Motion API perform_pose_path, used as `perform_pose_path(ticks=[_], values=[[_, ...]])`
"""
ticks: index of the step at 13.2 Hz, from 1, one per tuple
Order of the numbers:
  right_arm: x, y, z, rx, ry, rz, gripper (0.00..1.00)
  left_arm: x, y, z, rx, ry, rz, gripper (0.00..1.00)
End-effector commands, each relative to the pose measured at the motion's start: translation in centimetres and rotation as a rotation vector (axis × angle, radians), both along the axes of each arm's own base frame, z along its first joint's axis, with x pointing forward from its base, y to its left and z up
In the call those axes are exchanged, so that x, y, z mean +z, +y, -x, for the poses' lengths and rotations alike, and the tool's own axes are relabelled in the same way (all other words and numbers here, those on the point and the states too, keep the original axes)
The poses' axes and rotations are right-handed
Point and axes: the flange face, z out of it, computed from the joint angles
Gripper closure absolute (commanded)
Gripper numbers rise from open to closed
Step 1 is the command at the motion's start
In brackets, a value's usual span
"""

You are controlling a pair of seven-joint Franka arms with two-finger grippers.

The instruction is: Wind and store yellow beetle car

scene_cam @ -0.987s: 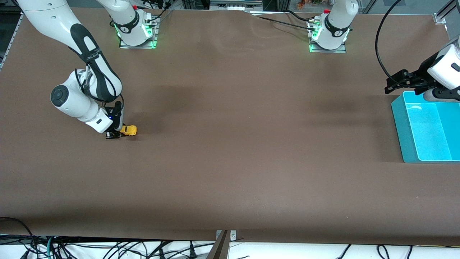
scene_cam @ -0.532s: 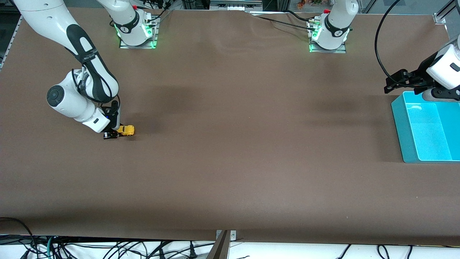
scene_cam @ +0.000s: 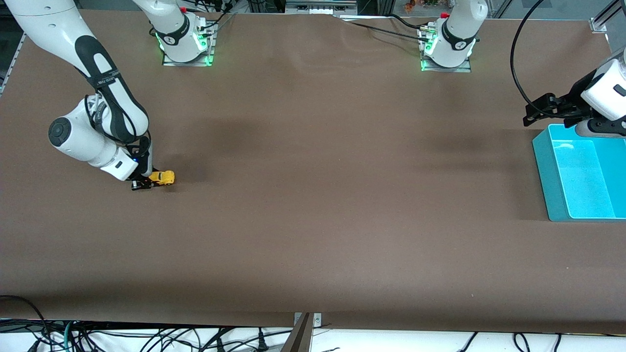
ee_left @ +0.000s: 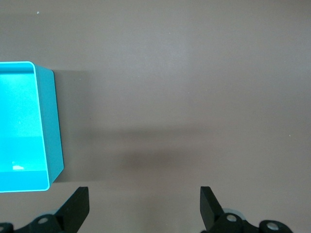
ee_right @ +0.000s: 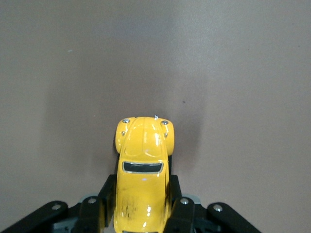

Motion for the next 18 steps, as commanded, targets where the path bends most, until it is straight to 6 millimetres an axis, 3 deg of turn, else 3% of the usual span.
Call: perform_pose_path(ticks=[1,8,18], values=[[-3.8,-2.4,-0.2,0.030,0.010,-0.007,0.87,0.8,-0.2,-0.1,-0.008,0.006,-0.022,0.00],[-4.2,-6.7,-0.1,0.025,0.007,-0.012,0.88,0.9,-1.4,-0.2,-0.027,0.005,-0.022,0.00],[-4.3,-12.4,0.6,0.050,-0.003,-0.015,0.88,0.8,-1.3,-0.2,-0.025,0.008,-0.022,0.00]])
